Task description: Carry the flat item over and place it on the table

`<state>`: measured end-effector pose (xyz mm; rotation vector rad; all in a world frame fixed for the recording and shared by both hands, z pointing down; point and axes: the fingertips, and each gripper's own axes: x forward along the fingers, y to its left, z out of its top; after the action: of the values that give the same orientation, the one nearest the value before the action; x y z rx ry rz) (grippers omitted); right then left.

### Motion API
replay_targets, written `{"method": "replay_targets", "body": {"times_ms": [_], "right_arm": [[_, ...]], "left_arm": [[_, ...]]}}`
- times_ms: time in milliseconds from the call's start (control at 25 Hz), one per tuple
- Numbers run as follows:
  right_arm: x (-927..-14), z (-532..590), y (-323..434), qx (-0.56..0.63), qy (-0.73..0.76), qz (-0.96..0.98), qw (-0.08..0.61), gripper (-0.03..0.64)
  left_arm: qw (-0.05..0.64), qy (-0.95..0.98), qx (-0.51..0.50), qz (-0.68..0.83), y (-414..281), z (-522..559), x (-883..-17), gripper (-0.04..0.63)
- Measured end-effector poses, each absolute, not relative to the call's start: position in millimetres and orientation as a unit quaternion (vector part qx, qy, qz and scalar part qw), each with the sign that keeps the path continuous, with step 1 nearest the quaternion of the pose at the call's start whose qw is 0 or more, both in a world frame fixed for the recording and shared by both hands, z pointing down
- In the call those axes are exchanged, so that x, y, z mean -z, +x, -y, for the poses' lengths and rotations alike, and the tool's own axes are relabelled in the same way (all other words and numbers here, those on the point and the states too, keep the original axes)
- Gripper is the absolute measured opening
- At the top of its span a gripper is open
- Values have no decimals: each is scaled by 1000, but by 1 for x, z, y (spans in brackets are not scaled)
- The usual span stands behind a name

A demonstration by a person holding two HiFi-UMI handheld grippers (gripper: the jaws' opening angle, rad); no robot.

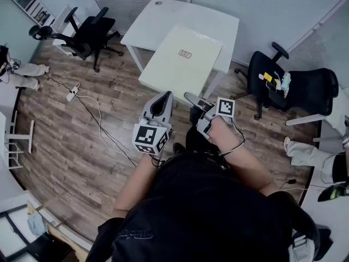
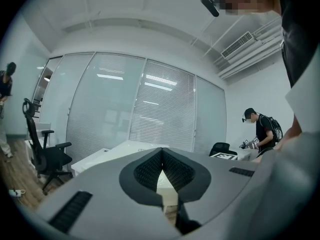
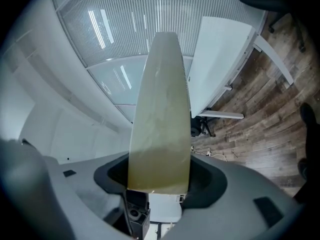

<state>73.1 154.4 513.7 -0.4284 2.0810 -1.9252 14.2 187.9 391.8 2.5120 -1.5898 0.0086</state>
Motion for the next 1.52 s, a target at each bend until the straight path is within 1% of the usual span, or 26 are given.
{"method": "replay_targets", "body": {"times_ms": [440,800,1160,1280,1520], "right_arm": [[-507,-130,58,665,-136,-724,125,291],[-511,-89,56,666,-134,-724,120,291],[-520,-24,54,668,-126,-725,114,291],[-522,5,58,673,-117,-722,112,291],[-523,67,62,679,-113,-718,104,291]], "left_arm": [[86,840,9,535,5,-174,-391,14],[93,838,12,538,2,-135,-395,14],[105,830,12,548,2,-67,-409,14],[97,830,20,550,9,-38,-409,14],[106,825,27,554,13,21,-410,14]]}}
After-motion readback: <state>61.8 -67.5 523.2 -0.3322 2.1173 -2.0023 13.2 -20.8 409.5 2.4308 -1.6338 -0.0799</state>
